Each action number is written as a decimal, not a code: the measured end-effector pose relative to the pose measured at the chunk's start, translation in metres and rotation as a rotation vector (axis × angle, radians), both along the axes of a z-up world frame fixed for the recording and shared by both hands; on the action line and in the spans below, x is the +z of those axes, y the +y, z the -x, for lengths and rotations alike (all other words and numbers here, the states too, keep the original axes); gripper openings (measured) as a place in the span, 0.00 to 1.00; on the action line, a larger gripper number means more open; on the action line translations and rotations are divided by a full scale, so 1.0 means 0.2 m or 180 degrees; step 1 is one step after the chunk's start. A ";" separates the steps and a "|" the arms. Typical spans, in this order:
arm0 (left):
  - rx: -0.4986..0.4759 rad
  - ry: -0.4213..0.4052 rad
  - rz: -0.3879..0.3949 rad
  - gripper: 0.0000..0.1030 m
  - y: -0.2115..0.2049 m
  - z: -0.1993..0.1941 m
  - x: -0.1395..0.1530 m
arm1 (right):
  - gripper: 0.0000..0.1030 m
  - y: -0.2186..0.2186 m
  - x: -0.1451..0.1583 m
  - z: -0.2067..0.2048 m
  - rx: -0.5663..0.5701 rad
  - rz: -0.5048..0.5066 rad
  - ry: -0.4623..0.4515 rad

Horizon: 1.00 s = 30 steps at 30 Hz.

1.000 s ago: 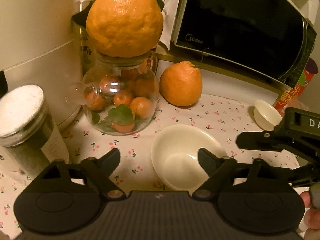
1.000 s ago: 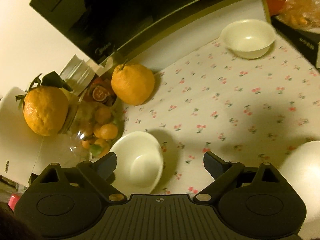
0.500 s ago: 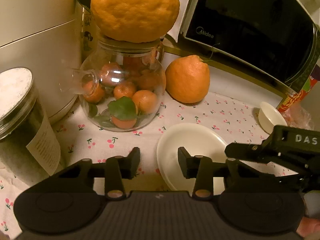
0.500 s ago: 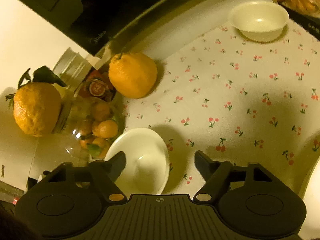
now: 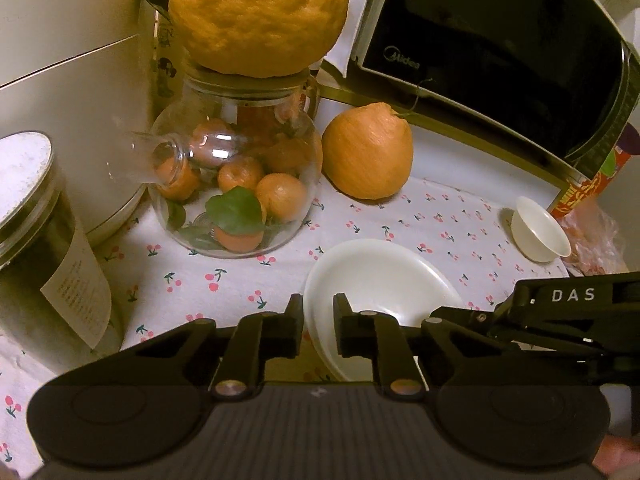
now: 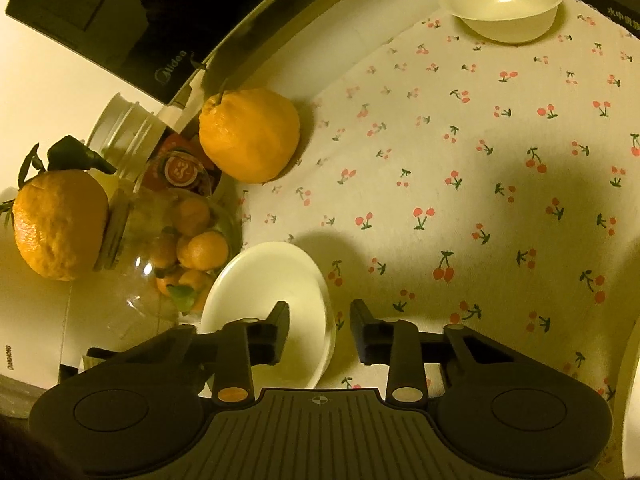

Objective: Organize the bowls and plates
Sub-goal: 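Lift the cream bowl with both grippers and carry it over the white bowl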

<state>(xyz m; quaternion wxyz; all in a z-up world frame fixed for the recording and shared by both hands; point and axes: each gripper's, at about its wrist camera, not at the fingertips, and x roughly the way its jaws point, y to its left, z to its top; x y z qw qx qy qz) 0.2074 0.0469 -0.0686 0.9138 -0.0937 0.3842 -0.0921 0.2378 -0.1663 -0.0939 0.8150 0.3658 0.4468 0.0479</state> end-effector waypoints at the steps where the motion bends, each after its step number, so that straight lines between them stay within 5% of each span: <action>1: -0.0001 0.0000 -0.0005 0.13 0.00 0.00 0.00 | 0.22 0.00 0.00 0.00 0.0004 -0.0010 0.0002; 6: -0.0014 -0.0009 0.0004 0.11 0.00 0.00 0.00 | 0.16 0.00 -0.02 0.00 0.0029 -0.0039 0.0012; 30: -0.0143 -0.0106 0.0343 0.10 -0.01 0.13 0.15 | 0.16 -0.08 0.17 0.17 -0.0034 -0.0005 -0.0166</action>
